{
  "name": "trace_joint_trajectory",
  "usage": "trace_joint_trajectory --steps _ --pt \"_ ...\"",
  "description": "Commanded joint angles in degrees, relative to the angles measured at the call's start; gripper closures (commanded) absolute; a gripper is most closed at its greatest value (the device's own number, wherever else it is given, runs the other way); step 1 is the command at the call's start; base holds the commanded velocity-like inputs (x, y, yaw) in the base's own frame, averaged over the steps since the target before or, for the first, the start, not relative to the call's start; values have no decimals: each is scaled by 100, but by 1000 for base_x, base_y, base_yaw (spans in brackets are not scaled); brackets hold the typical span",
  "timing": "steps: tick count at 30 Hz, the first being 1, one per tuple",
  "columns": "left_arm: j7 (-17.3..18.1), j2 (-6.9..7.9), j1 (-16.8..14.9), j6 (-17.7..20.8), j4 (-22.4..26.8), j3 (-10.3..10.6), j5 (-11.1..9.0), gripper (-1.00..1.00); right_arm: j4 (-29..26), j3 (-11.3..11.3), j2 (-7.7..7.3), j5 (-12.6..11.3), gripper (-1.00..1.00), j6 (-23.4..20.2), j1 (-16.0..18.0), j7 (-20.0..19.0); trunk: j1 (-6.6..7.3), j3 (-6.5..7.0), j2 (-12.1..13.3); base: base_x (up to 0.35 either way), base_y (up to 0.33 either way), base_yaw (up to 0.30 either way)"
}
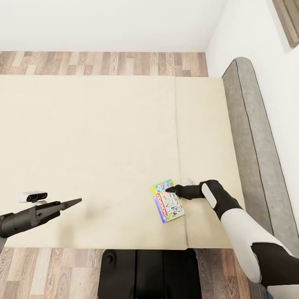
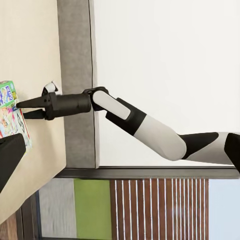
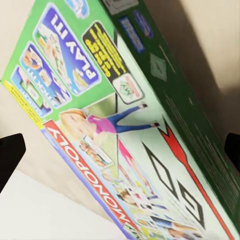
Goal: Put all the toys in the child's room - the three board games (two on the bed and one on the table), the two jigsaw puzzles on the table, and the tennis ball on the table - inside the toy box on the table in the child's room.
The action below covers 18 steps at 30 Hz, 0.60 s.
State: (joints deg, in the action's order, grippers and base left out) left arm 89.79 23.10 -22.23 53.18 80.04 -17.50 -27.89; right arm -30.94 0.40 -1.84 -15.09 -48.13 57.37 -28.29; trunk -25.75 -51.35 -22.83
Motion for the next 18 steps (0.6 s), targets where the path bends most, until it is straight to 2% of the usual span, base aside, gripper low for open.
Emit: trace_joint_trajectory --steps 1,18 --pt "21 2 -1 61 0 1 2 -100 4 4 13 -8 -100 -33 2 -10 -3 -6 -9 0 0 0" --pt "21 2 -1 61 -1 6 2 -100 308 4 71 -17 -100 -122 2 -10 -3 -6 -9 0 0 0"
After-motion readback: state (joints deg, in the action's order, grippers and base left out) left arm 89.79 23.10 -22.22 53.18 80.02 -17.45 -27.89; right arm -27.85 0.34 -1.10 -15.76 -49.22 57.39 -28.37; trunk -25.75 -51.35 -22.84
